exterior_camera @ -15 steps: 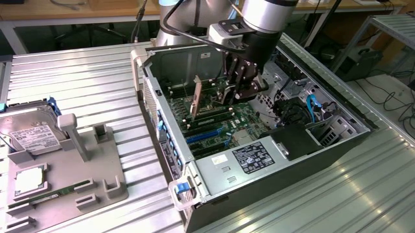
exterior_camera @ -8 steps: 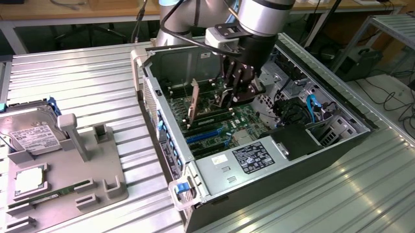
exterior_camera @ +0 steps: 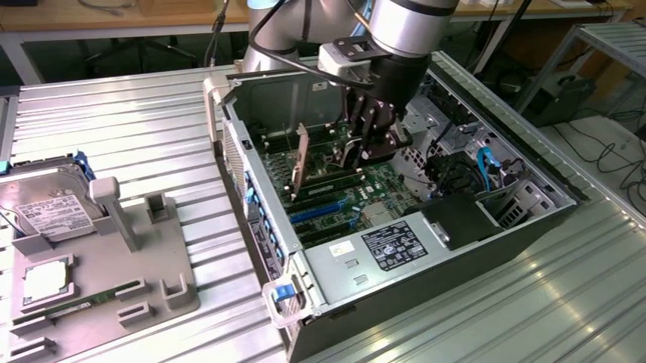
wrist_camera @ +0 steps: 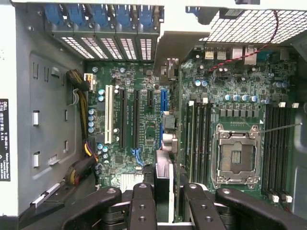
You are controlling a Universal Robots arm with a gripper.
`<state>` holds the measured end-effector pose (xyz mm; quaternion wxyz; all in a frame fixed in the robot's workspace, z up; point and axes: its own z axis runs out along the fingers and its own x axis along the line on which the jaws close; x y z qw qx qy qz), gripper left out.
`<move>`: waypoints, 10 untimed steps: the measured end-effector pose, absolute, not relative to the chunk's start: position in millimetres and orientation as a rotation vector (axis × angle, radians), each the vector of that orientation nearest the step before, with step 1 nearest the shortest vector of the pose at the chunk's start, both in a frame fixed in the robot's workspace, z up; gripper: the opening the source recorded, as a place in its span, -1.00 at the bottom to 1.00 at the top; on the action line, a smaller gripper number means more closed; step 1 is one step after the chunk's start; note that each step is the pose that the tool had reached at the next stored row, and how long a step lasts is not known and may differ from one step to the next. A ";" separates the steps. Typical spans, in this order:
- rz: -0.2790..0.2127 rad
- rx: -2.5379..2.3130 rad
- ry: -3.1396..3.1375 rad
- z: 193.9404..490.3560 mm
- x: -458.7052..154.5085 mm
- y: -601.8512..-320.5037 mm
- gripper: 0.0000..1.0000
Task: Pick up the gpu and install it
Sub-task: 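Insert the gpu into the slot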
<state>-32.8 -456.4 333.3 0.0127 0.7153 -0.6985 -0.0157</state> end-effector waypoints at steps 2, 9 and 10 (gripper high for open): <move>-0.046 2.230 -2.178 330.7 -32.9 -456.5 -0.44; -0.037 2.213 -2.204 319.5 -34.4 -456.1 -0.44; -0.037 2.214 -2.204 317.9 -36.6 -456.1 -0.44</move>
